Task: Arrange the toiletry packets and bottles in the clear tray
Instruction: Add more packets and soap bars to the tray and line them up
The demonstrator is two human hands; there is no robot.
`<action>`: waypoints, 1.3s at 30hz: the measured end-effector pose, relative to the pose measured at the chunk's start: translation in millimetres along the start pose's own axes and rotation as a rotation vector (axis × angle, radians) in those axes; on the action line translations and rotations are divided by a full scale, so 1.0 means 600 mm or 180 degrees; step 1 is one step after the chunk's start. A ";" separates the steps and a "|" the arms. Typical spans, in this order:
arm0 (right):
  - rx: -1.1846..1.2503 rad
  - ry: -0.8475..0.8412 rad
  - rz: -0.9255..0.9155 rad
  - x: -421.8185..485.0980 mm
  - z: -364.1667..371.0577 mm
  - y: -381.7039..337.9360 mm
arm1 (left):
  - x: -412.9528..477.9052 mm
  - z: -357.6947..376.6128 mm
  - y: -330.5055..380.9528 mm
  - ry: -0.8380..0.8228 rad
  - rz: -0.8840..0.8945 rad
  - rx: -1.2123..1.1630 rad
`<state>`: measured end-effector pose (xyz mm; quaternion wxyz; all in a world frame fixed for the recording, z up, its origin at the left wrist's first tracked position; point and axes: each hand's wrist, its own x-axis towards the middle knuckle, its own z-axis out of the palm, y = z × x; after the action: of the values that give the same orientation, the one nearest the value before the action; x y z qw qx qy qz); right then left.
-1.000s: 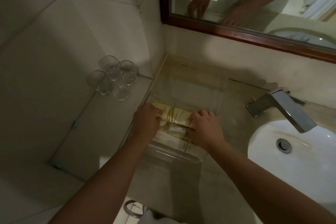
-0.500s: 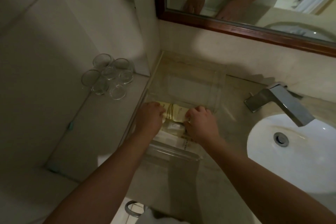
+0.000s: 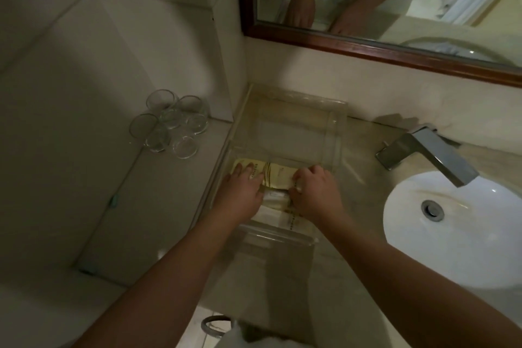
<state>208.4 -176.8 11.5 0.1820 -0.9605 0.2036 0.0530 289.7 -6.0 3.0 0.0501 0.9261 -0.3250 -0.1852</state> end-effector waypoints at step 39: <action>0.0583 0.0348 0.0667 -0.128 -0.033 0.090 | 0.004 0.002 0.131 0.0242 0.0519 -0.0061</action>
<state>116.9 -201.8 25.7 0.2510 -0.9149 0.3163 0.0006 245.4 -69.0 18.1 0.0862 0.9024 -0.3953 -0.1483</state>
